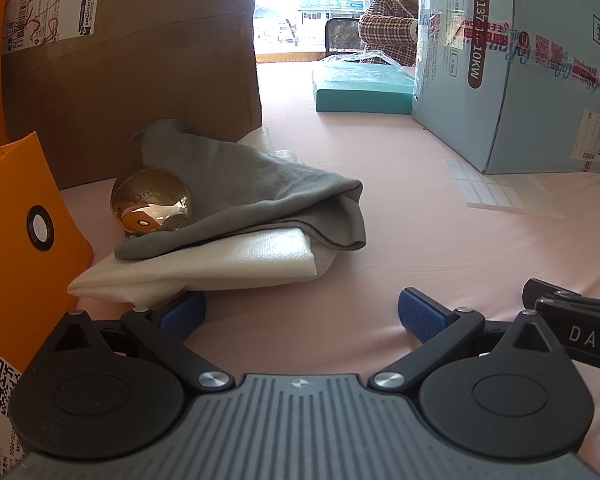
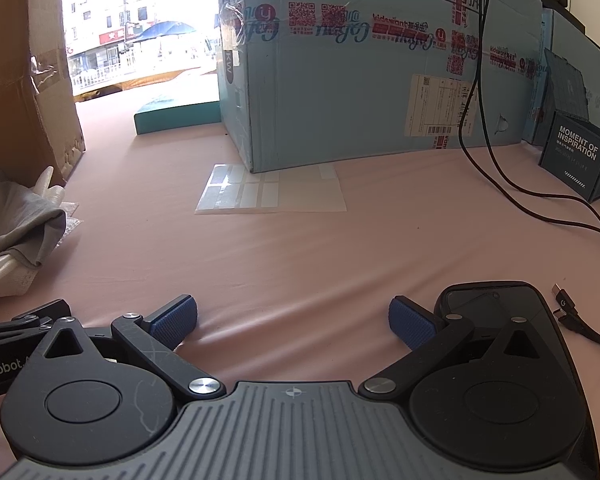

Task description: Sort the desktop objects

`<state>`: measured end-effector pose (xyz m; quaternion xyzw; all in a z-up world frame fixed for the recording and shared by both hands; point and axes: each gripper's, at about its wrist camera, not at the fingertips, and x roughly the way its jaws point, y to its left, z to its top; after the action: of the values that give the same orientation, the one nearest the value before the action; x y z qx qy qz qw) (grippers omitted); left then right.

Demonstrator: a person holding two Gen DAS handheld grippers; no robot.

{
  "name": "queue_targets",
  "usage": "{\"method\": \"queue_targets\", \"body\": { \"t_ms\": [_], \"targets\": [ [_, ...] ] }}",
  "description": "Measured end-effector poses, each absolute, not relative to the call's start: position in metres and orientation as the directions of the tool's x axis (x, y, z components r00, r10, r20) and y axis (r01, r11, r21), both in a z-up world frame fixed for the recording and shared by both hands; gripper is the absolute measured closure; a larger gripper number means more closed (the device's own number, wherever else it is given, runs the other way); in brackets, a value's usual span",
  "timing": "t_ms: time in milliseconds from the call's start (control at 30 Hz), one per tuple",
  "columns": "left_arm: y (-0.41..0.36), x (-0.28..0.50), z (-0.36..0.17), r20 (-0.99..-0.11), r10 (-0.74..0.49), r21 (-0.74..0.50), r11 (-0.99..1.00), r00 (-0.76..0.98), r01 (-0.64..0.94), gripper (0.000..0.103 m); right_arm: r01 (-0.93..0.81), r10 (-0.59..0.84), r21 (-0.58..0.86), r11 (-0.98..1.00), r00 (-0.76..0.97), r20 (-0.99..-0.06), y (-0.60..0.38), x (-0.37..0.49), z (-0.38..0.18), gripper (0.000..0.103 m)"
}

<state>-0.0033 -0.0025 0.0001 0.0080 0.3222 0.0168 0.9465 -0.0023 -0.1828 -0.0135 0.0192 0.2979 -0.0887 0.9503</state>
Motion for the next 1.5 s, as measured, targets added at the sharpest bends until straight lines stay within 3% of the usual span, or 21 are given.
{"method": "queue_targets", "body": {
  "t_ms": [433,733,967,1200,1367,1500],
  "targets": [
    [-0.004,-0.006,0.003,-0.593,0.038,0.033,0.999,0.805,-0.024,0.000,0.166,-0.120,0.034,0.986,0.825,-0.552,-0.168,-0.010,-0.011,0.000],
    [-0.005,-0.020,0.015,-0.503,0.032,0.037,0.999,0.864,-0.015,0.000,0.143,-0.081,0.085,0.986,0.863,-0.499,-0.177,-0.023,-0.004,0.000],
    [-0.004,-0.037,0.034,-0.405,0.049,0.093,0.996,0.913,-0.012,0.000,0.073,-0.011,0.147,0.986,0.923,-0.384,-0.189,-0.029,0.023,0.000],
    [0.018,-0.046,0.065,-0.313,0.027,0.015,1.000,0.949,-0.023,0.000,-0.111,0.196,0.310,0.944,0.946,-0.259,-0.193,-0.033,0.072,0.000],
    [0.034,-0.017,0.065,-0.403,0.022,-0.043,0.998,0.915,-0.043,0.000,-0.216,0.260,0.215,0.952,0.945,-0.201,-0.171,-0.015,0.110,0.000],
    [0.038,0.008,0.052,-0.466,0.053,-0.048,0.995,0.883,-0.085,0.000,-0.397,0.427,0.162,0.903,0.865,-0.264,-0.135,0.021,0.136,0.007]
  ]
}}
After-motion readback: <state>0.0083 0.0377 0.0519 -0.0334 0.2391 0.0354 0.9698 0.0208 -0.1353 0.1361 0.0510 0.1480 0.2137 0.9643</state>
